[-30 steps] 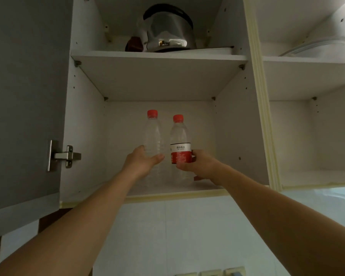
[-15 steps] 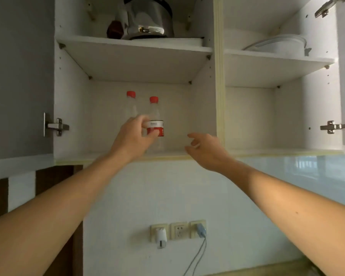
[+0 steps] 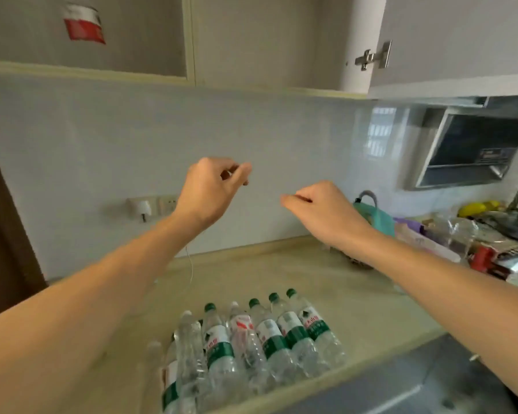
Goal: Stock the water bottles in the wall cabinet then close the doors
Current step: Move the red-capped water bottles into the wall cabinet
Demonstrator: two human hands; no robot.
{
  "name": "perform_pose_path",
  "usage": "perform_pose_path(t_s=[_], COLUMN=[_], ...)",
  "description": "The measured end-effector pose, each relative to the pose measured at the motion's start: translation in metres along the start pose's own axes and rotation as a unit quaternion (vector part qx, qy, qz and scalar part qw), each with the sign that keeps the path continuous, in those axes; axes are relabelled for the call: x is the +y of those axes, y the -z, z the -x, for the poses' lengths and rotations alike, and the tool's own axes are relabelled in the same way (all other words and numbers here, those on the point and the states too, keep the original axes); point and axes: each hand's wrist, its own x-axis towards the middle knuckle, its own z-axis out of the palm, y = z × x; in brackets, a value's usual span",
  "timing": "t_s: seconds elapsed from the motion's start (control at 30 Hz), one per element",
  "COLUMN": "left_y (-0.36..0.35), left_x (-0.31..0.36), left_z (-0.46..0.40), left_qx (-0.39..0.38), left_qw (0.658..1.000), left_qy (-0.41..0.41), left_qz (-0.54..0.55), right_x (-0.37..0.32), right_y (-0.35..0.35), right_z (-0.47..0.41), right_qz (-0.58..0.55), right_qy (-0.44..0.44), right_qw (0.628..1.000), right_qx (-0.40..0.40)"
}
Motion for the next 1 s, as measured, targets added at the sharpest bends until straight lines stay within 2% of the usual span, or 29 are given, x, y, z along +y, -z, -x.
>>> perform_pose_path(t_s=[0.13,0.27,0.37,0.53,0.63,0.73,0.83,1.0], left_y=[-0.072,-0.128,-0.152,-0.185,-0.208,-0.225,-0.243,-0.285], left_x=[-0.013,-0.04,-0.064,-0.117,-0.149,-0.18,-0.205,-0.249], left_z=[0.091,0.192,0.263,0.376,0.447,0.526,0.607,0.737], left_qx=[-0.051,-0.124,-0.167,-0.219,-0.258,-0.282,-0.272,-0.247], left_qw=[0.991,0.97,0.953,0.922,0.894,0.867,0.841,0.776], left_qy=[0.098,0.19,0.24,0.305,0.353,0.405,0.465,0.579], left_qz=[0.071,0.089,0.084,0.091,0.1,0.07,0.044,0.025], right_x=[0.073,0.131,0.166,0.213,0.244,0.279,0.314,0.386], right_y=[-0.036,-0.09,-0.126,-0.188,-0.23,-0.273,-0.317,-0.396], right_z=[0.065,0.141,0.197,0.29,0.357,0.426,0.492,0.582], right_qz=[-0.104,-0.183,-0.199,-0.172,-0.19,-0.202,-0.198,-0.188], right_qy=[-0.11,-0.246,-0.315,-0.404,-0.481,-0.547,-0.598,-0.65], right_qw=[0.987,0.946,0.919,0.892,0.85,0.801,0.758,0.702], right_qx=[-0.056,-0.107,-0.129,-0.11,-0.102,-0.135,-0.169,-0.222])
